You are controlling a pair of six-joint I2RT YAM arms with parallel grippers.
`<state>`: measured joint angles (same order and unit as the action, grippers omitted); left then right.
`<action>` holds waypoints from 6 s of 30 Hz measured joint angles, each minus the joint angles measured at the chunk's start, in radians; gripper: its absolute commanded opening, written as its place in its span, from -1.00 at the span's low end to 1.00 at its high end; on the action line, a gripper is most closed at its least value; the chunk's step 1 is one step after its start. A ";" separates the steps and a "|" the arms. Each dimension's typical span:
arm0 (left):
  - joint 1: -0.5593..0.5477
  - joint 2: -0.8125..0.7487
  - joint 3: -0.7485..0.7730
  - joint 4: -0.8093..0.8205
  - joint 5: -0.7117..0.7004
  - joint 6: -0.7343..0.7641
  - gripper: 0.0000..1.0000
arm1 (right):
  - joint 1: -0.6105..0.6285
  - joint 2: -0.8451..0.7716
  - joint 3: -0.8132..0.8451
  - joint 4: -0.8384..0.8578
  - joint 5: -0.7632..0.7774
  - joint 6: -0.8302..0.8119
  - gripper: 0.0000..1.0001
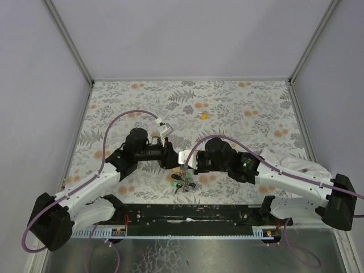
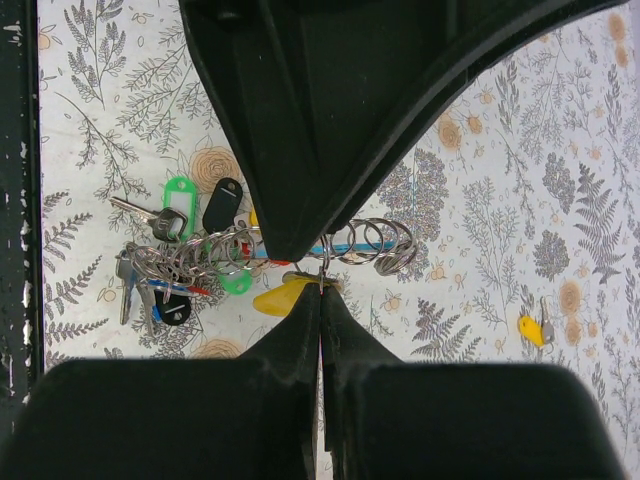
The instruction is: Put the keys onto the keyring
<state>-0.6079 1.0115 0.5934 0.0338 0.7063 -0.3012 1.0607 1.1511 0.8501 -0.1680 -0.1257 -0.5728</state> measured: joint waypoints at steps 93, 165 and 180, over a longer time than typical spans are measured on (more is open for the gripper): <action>0.047 -0.017 0.036 -0.037 0.098 0.083 -0.34 | 0.045 0.004 0.018 -0.003 0.083 -0.037 -1.00; 0.026 -0.068 -0.233 0.436 -0.077 -0.267 -0.42 | 0.050 -0.084 -0.140 0.168 0.092 0.081 -1.00; 0.032 -0.043 -0.119 0.300 0.050 -0.087 -0.27 | 0.050 -0.064 -0.021 -0.020 0.111 -0.007 -1.00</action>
<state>-0.5758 0.9684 0.4744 0.3340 0.7559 -0.3882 1.1107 1.0870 0.8291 -0.1879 -0.0143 -0.5797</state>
